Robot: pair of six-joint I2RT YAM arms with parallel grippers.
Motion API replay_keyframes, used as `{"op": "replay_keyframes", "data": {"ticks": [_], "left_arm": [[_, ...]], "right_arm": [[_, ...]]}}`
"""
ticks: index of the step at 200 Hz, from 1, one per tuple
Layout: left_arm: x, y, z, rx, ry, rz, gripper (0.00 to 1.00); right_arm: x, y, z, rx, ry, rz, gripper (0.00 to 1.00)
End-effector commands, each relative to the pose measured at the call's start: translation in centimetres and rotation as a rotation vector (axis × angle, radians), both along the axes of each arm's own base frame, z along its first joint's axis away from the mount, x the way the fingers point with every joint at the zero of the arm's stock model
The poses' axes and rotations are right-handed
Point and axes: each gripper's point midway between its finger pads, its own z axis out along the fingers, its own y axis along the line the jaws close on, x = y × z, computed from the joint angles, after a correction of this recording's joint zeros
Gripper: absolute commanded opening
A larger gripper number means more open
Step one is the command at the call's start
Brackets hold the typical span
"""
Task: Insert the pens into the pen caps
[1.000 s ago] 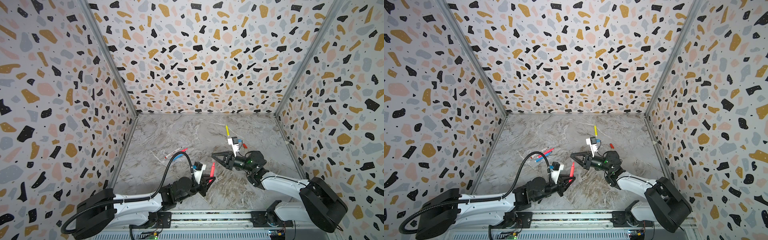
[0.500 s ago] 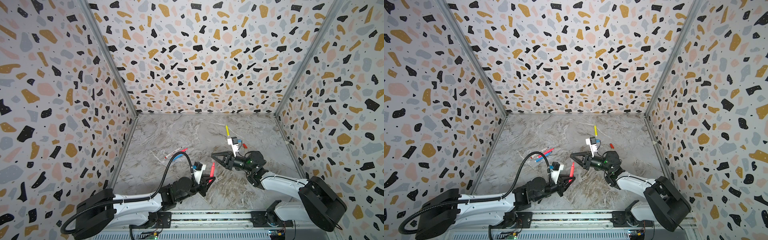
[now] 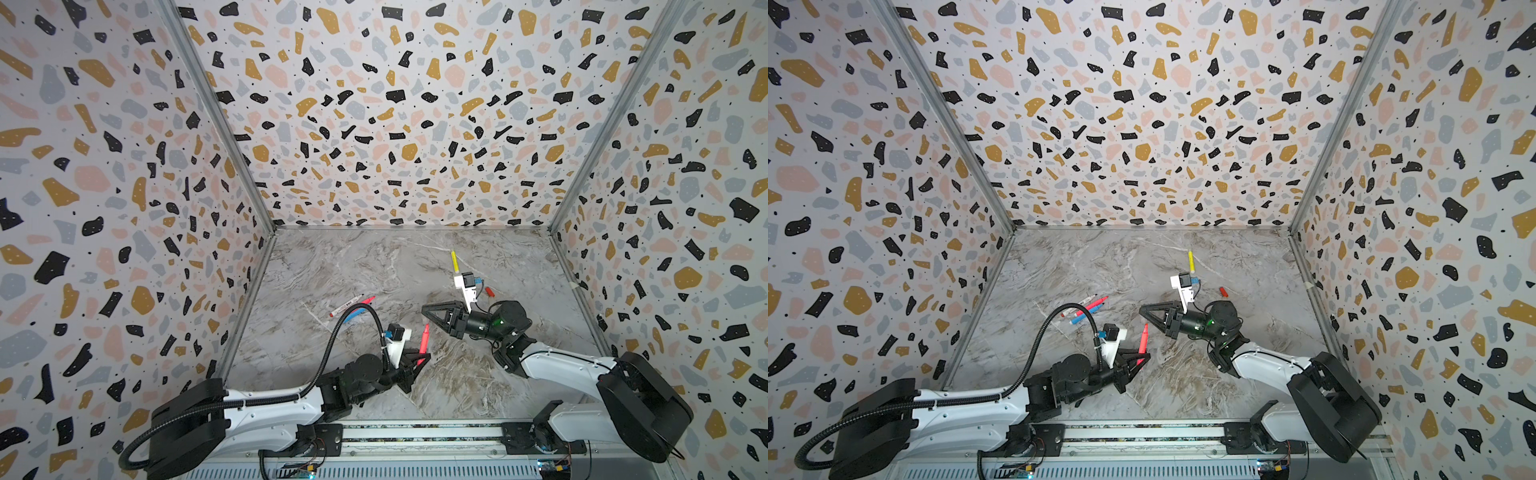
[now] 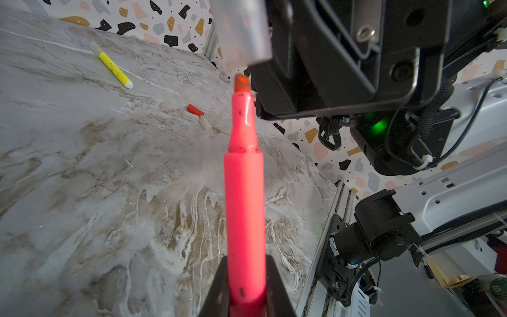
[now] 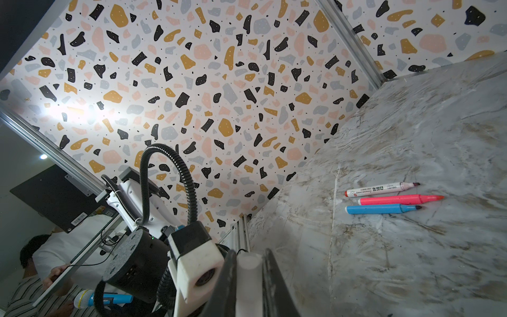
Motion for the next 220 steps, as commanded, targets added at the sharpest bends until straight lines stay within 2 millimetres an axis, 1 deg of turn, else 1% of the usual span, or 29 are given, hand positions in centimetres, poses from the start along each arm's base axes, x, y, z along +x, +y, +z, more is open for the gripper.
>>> {"op": "replay_keyframes", "data": {"ticks": [1, 28, 52, 152, 183, 220], "left_arm": [[0.1, -0.4, 3.0, -0.088, -0.048, 0.0, 0.0], [0.1, -0.3, 3.1, -0.089, -0.049, 0.002, 0.0], [0.2, -0.2, 3.2, -0.09, -0.05, 0.007, 0.0], [0.6, -0.1, 3.3, -0.093, -0.048, 0.032, 0.0], [0.6, -0.1, 3.2, -0.102, -0.044, 0.036, 0.0], [0.6, 0.0, 3.5, -0.118, -0.044, 0.041, 0.0]], "right_arm": [[0.6, 0.1, 2.2, 0.032, -0.042, -0.005, 0.12], [0.7, 0.1, 2.3, 0.029, -0.045, -0.005, 0.12], [0.5, 0.1, 1.8, 0.022, -0.037, 0.007, 0.12], [-1.5, -0.3, 0.6, 0.023, -0.027, 0.038, 0.12], [-2.4, -0.2, 0.2, 0.028, -0.022, 0.049, 0.12], [-2.9, -0.1, -0.4, 0.04, -0.012, 0.037, 0.13]]}}
